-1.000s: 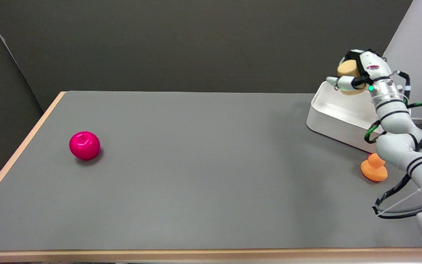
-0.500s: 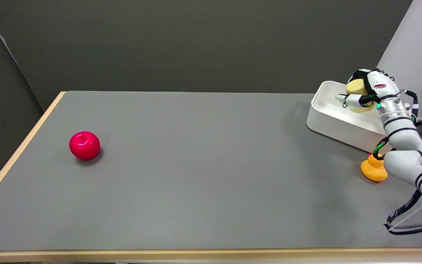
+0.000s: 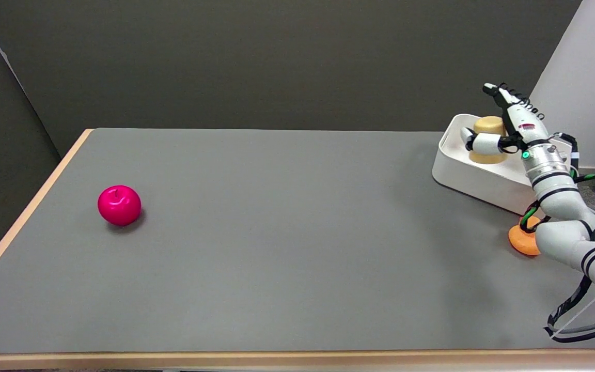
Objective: Place the yellow cup in the white box.
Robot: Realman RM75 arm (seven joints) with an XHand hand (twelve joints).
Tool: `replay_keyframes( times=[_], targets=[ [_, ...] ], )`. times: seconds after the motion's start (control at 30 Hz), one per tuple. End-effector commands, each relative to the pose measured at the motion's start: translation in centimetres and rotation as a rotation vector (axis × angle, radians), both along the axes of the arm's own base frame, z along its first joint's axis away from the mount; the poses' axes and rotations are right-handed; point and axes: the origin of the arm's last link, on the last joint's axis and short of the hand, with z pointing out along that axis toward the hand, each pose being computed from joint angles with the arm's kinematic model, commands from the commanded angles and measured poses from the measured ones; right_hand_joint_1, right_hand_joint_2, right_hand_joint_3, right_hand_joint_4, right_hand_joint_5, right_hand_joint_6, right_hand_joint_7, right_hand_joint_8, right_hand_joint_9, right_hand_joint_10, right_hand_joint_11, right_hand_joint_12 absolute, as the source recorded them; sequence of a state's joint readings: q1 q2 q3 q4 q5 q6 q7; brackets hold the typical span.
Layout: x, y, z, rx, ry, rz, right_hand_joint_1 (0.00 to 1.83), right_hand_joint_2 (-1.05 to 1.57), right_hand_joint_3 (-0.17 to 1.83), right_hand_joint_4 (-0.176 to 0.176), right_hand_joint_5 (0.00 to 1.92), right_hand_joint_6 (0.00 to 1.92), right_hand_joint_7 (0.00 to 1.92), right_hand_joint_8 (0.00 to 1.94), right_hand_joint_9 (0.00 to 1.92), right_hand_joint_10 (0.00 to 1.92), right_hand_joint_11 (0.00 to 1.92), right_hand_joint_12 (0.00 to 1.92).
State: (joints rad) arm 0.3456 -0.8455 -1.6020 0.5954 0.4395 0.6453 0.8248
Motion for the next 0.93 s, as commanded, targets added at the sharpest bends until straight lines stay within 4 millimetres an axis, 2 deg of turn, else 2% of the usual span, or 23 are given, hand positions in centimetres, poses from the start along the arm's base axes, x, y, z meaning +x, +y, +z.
replay_keyframes(
  times=[0.03, 0.17, 0.23, 0.33, 0.5, 0.67, 0.93],
  targets=[
    [1.7, -1.3, -4.0, 0.174, -0.054, 0.15, 0.64, 0.6, 0.81, 0.097, 0.03, 0.26, 0.0, 0.0, 0.0, 0.0, 0.0, 0.0],
    [1.7, -1.5, -4.1, 0.172, -0.054, 0.136, 0.6, 0.59, 0.8, 0.096, 0.03, 0.26, 0.0, 0.0, 0.0, 0.0, 0.0, 0.0],
    [1.5, -1.5, -4.0, 0.166, -0.063, 0.124, 0.6, 0.51, 0.82, 0.091, 0.03, 0.11, 0.0, 0.0, 0.0, 0.0, 0.0, 0.0],
    [1.2, -1.6, -4.0, 0.163, -0.067, 0.103, 0.57, 0.57, 0.65, 0.08, 0.0, 0.03, 0.0, 0.0, 0.0, 0.0, 0.0, 0.0],
    [1.4, -1.4, -4.8, 0.194, -0.067, 0.129, 0.55, 0.55, 0.63, 0.061, 0.0, 0.0, 0.0, 0.0, 0.0, 0.0, 0.0, 0.0],
    [3.0, -0.4, -8.4, 0.31, -0.097, 0.261, 0.53, 0.55, 0.63, 0.045, 0.0, 0.0, 0.0, 0.0, 0.0, 0.0, 0.0, 0.0],
    [4.5, 2.2, -15.7, 0.518, -0.159, 0.378, 0.43, 0.54, 0.65, 0.027, 0.0, 0.0, 0.0, 0.0, 0.0, 0.0, 0.0, 0.0]
  ],
)
